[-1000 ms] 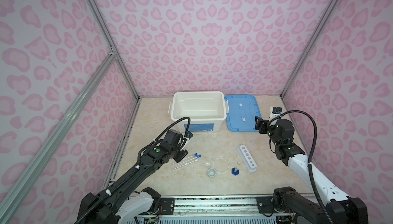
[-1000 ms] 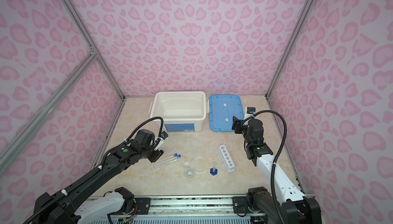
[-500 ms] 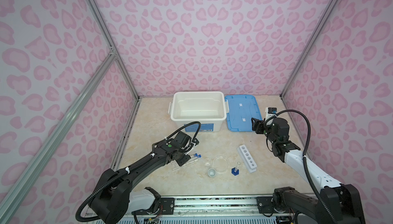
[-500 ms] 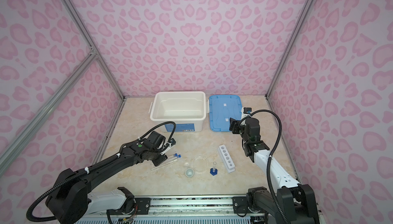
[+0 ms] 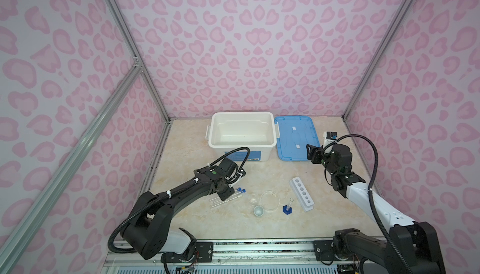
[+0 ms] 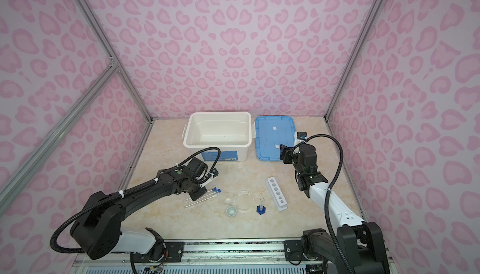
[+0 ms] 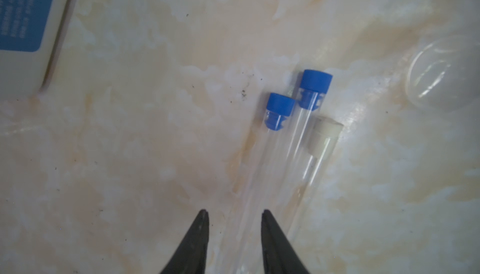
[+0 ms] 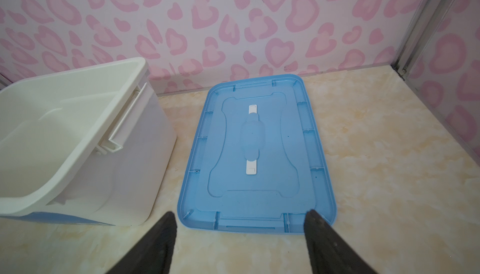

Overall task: Organize the chemistry lab equipment
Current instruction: 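Reach the left gripper down to the blue-capped test tubes while the right arm rises, then close the left gripper on one blue-capped test tube and lift it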

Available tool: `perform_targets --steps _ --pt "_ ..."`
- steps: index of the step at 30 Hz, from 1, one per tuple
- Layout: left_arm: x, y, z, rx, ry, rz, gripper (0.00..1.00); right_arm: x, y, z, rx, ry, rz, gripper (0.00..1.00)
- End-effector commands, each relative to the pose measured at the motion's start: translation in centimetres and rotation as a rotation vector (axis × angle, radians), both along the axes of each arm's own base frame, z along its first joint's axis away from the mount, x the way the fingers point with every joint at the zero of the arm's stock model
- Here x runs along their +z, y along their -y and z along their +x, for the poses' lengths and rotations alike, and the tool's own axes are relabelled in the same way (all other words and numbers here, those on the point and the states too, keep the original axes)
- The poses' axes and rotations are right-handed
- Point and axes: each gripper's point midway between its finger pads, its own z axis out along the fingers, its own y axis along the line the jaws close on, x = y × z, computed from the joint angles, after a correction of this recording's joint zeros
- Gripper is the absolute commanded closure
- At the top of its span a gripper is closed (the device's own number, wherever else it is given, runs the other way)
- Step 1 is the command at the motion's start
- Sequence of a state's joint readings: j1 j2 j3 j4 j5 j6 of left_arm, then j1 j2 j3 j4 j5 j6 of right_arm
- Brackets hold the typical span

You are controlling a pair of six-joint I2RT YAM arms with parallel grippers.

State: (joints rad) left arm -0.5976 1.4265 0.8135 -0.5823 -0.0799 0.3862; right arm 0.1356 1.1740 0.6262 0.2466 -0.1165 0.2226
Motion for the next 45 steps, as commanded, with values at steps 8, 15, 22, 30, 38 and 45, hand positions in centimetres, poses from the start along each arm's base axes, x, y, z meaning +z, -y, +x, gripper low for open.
perform_targets --steps 8,15,22,30,38,45 --pt "-0.5 -0.3 -0.2 -0.01 -0.026 0.032 0.69 0.2 -0.3 0.4 0.009 0.015 0.01 0.23" --pt "-0.9 -0.3 0.1 -0.016 -0.034 0.056 0.7 -0.3 -0.4 0.5 0.016 0.005 0.013 0.23" --pt "-1.3 -0.2 0.0 -0.019 -0.055 0.058 0.7 -0.4 -0.6 0.7 0.023 0.005 0.022 0.23" --pt "-1.7 -0.1 -0.1 -0.025 -0.082 0.069 0.71 -0.6 -0.6 0.7 0.024 0.0 0.021 0.23" --pt "-2.3 -0.2 -0.1 -0.034 -0.096 0.084 0.71 -0.9 -0.5 0.8 0.023 -0.005 0.024 0.23" --pt "-2.7 -0.2 0.0 -0.035 -0.108 0.099 0.72 -1.0 -0.4 0.9 0.022 -0.007 0.029 0.23"
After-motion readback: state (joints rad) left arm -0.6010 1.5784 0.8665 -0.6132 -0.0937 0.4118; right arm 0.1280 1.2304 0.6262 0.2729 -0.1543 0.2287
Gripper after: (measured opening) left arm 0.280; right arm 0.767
